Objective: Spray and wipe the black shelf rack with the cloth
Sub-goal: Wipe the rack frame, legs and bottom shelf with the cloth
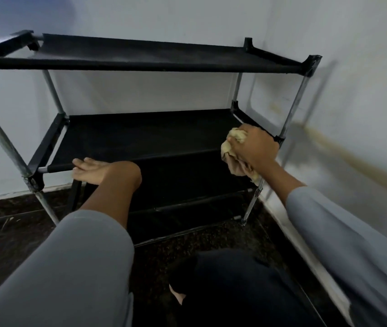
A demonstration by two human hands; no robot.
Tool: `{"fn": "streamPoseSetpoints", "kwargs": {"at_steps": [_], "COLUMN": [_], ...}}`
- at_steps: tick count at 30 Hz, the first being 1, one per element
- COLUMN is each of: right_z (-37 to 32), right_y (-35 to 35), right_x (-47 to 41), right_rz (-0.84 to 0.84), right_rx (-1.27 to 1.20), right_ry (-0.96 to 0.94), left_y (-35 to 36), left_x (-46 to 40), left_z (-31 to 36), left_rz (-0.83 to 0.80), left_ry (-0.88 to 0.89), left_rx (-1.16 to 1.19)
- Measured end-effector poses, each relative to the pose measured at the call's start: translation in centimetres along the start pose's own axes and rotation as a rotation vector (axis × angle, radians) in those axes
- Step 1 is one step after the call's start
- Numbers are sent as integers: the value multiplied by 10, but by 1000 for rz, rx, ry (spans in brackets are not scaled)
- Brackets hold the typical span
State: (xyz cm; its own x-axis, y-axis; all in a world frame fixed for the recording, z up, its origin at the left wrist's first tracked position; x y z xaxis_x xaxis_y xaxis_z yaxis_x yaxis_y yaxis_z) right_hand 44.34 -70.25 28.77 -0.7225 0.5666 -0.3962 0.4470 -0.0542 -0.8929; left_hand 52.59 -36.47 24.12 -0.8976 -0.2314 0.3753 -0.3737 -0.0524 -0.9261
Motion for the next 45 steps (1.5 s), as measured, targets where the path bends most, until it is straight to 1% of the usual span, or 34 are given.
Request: {"fn": "streamPoseSetpoints", "kwargs": {"at_steps": [2, 3, 4, 6, 7, 8, 10, 13, 15, 17, 19, 20, 22, 24, 27, 28, 29, 31, 34, 36, 40, 41, 43, 45], "right_z": [1, 2, 4, 9, 10, 9, 5, 6, -6, -37, -73, -83, -75, -42, 44, 69, 86, 94, 78, 51, -43, -58, -62, -39], "right_y": [8, 11, 13, 16, 18, 20, 22, 20, 19, 19, 20, 22, 28, 33, 36, 36, 35, 33, 33, 32, 36, 35, 37, 35], "right_x": [2, 4, 5, 5, 4, 4, 5, 10, 19, 35, 54, 60, 58, 46, 26, 21, 17, 13, 20, 29, 60, 66, 64, 51], "right_rz": [10, 19, 28, 33, 24, 15, -3, -22, -45, -66, -103, -123, -131, -68, 80, 111, 132, 148, 170, 171, 48, 24, -32, -48], "right_rx": [-15, -48, -87, -137, -144, -145, -175, -276, -328, -393, -492, -531, -569, -600, -644, -647, -636, -583, -521, -508, -487, -479, -433, -399], "right_ry": [27, 47, 70, 105, 109, 103, 97, 162, 156, 56, -105, -163, -201, -147, 121, 190, 221, 219, 258, 206, -122, -187, -247, -207], "left_y": [-2, -3, -6, -3, 2, 8, 16, 16, 14, 13, 15, 18, 24, 27, 28, 28, 27, 26, 25, 23, 22, 22, 23, 25], "left_x": [1, 1, 4, 20, 30, 38, 48, 50, 50, 52, 52, 52, 51, 49, 49, 49, 48, 48, 48, 48, 50, 51, 53, 53], "left_z": [5, 15, 31, 71, 89, 103, 122, 131, 132, 133, 132, 130, 128, 128, 130, 129, 129, 128, 127, 126, 126, 127, 127, 127], "left_rz": [-2, 3, 17, 17, -8, -42, -108, -169, -180, -176, -153, -144, -124, -101, -156, -184, -210, -239, -276, -291, -268, -250, -226, -212], "left_ry": [18, 95, 212, 501, 615, 695, 764, 754, 736, 718, 704, 691, 668, 649, 641, 640, 640, 648, 657, 659, 642, 639, 631, 622], "left_rx": [106, 114, 96, 14, -10, -21, -15, 4, -26, -67, -132, -165, -244, -311, -301, -283, -269, -258, -245, -236, -257, -276, -303, -327]}}
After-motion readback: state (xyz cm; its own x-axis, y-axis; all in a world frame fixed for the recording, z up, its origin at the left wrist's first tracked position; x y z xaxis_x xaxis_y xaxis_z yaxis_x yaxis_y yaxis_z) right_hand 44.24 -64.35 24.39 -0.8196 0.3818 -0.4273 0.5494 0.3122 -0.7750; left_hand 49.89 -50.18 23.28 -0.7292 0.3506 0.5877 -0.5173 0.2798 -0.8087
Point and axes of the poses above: each hand's wrist, its own x-axis away from the middle knuckle, its own y-axis out of the palm, z = x × y, the point moved 10 cm from there along -x, towards the middle knuckle, and after that the axes turned 13 degrees about x, right-handed, at the moved point
